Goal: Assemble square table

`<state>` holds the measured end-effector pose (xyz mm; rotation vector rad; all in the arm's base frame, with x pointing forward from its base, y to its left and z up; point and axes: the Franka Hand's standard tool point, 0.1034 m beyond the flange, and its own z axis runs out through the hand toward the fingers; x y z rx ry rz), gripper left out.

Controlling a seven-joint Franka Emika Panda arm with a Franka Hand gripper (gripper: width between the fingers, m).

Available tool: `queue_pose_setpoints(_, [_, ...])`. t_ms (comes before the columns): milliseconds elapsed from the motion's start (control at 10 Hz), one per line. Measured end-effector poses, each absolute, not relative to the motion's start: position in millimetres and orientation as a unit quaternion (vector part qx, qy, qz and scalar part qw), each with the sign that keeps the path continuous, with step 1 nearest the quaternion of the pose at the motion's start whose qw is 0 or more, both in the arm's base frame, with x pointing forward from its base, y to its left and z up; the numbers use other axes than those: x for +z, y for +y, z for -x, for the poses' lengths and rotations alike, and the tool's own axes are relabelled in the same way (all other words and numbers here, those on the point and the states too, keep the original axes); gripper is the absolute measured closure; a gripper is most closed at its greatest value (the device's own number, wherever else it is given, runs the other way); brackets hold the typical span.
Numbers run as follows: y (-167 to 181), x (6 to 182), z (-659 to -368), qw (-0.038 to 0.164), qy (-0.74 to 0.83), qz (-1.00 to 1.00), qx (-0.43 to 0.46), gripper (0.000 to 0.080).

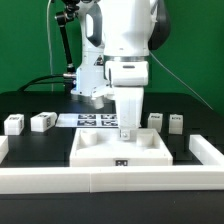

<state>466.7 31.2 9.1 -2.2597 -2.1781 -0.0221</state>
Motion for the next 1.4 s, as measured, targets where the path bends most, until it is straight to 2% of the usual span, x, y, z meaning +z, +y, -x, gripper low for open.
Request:
queue_pose_setpoints(700, [83, 9.4, -495, 0.003, -0.704, 0.710, -0.009, 0.0742])
queue_pose_setpoints(1000, [84, 9.5, -495, 0.008, -0.702, 0.712, 0.004, 0.0742])
queue_pose_setpoints(1100, [83, 9.3, -495, 0.008, -0.701, 0.713, 0.004, 0.0695])
queue_pose_setpoints(1200, [83, 9.1, -495, 0.008, -0.701, 0.713, 0.004, 0.0695])
queue_pose_setpoints(1400, [83, 8.9, -495, 0.009, -0.701, 0.713, 0.005, 0.0339])
